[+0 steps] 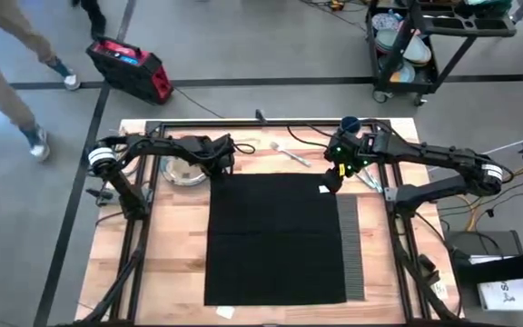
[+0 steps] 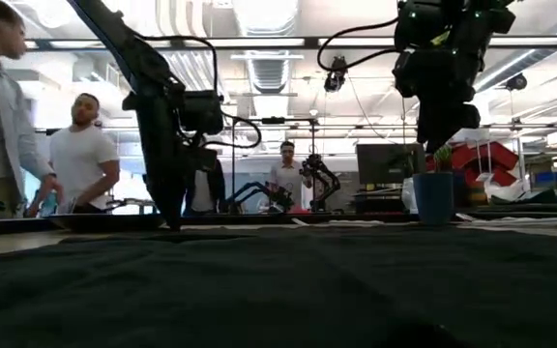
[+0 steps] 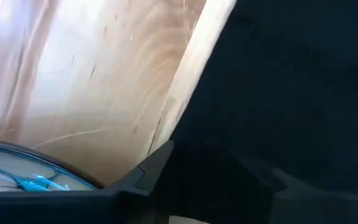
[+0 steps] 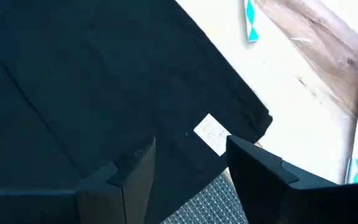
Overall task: Set table place
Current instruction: Fold the black napkin
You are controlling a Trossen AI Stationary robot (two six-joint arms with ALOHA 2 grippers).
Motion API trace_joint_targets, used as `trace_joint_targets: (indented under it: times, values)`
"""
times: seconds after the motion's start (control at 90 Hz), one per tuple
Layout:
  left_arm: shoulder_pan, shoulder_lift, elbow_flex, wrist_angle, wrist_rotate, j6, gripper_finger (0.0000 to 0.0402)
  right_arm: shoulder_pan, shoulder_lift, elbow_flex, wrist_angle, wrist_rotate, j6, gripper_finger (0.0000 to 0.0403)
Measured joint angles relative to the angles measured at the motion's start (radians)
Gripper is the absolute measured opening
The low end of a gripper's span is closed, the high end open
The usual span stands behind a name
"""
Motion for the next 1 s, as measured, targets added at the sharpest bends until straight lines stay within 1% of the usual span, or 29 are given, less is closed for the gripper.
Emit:
trace_joint_targets:
  times: [0.089,0.156,0.222,0.3,0.356,0.6,0.711,0.933,1.0]
  values:
    - [0.000,0.000,0.000,0.000,0.003,-0.011,0.0127,0.000,0.000,0.000,0.002,0.000,0.000,0.0180]
    - [-0.001,-0.002,0.000,-0.002,0.002,-0.022,0.0113,0.000,0.000,0.000,0.002,0.000,-0.002,0.0181]
    - [-0.001,-0.004,0.003,-0.017,0.003,-0.029,0.0083,0.000,0.000,0.000,0.003,0.000,-0.009,0.0181]
    - [-0.002,-0.009,0.003,-0.031,0.011,-0.035,0.0031,0.000,0.000,0.000,0.004,0.000,-0.012,0.0180]
    - [-0.002,-0.011,0.003,-0.034,0.034,-0.045,0.0011,0.000,0.001,0.000,0.005,0.001,-0.014,0.0181]
    - [-0.009,-0.037,0.000,-0.054,0.053,-0.067,0.0001,0.000,0.002,-0.002,0.008,0.001,-0.021,0.0177]
    - [-0.015,-0.091,0.001,-0.051,0.051,-0.083,0.0000,0.000,0.002,-0.030,0.027,-0.001,-0.026,0.0174]
    - [-0.027,-0.205,0.001,-0.045,0.026,-0.127,0.0000,-0.009,0.013,-0.131,0.153,-0.017,0.007,0.0174]
    - [-0.033,-0.224,0.001,-0.038,0.026,-0.144,0.0000,-0.019,0.026,-0.152,0.178,0.005,0.024,0.0174]
